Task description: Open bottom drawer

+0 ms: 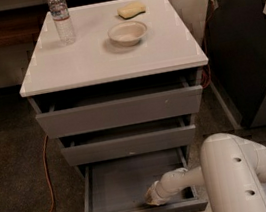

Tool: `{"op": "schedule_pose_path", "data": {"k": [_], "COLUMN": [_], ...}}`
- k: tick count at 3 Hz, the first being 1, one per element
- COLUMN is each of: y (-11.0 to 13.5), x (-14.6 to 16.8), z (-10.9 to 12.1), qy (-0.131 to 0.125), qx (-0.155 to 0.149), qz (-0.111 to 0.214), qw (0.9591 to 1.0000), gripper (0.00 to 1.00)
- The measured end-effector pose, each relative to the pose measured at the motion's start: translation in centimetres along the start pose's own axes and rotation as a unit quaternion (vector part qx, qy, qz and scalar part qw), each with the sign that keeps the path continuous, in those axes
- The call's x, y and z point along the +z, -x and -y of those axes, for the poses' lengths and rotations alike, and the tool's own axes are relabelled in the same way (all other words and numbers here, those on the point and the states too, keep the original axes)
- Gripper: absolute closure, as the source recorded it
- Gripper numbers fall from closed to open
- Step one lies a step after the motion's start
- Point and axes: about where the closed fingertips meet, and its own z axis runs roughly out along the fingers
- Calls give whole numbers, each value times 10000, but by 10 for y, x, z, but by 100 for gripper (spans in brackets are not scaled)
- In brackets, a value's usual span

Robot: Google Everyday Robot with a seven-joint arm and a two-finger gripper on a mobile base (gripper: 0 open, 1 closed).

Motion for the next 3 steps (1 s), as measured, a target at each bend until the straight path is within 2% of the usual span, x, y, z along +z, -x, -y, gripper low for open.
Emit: {"op": "schedule_pose_path", "data": {"k": [2, 3], "y": [-15, -26], "x": [0, -7], "z": [-26, -51], "qy": [317, 550], "qx": [370, 653], "qz": [88, 45], "qw": [9988, 9963], "gripper": [100, 100]}}
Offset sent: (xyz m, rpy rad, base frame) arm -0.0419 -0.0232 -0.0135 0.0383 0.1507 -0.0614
